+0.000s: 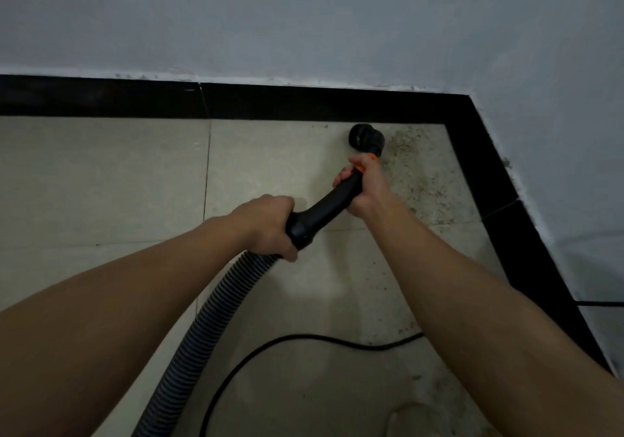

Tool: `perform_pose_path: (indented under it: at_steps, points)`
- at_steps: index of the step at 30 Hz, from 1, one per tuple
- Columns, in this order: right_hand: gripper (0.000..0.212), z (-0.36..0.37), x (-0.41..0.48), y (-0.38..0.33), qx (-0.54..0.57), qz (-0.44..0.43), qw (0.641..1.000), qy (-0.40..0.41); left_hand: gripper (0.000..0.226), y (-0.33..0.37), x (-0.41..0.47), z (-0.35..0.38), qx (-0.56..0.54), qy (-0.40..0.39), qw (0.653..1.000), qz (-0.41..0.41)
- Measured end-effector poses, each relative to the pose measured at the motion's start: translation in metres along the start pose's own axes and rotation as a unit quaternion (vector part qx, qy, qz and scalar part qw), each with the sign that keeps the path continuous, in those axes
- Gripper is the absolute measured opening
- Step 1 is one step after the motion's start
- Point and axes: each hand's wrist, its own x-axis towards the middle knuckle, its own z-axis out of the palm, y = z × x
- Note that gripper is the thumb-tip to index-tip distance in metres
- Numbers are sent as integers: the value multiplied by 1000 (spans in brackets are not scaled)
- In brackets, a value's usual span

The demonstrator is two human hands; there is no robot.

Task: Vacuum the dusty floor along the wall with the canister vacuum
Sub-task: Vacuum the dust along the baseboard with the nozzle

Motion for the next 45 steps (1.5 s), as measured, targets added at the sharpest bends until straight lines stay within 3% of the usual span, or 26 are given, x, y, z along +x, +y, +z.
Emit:
perform_pose_path:
  at_steps: [6, 15, 22, 25, 34, 39, 45]
  points:
    - [23, 34, 22, -6, -64, 37, 997, -17, 59, -12, 12, -6, -62, 7, 998, -31]
    - [18, 88, -1, 65, -97, 103, 987, -77, 51, -81, -44, -11, -59, 6, 993, -102]
    - [10, 41, -49, 118, 28, 68, 996, 47, 64, -98, -60, -16, 51, -100, 985, -130]
    - [11, 24, -58, 117, 41, 48, 994, 89, 68, -89, -55, -12, 56, -111, 985, -117]
    - [14, 48, -18, 51, -43, 67, 997, 23, 57, -71, -28, -9, -100, -44, 990, -87]
    - [31, 63, -30, 86, -53, 91, 993, 47, 55, -92, -47, -4, -185, -49, 973, -128]
    - [14, 68, -105, 106, -128, 197, 966, 111, 48, -74, -133, 24, -244, -45, 951, -183]
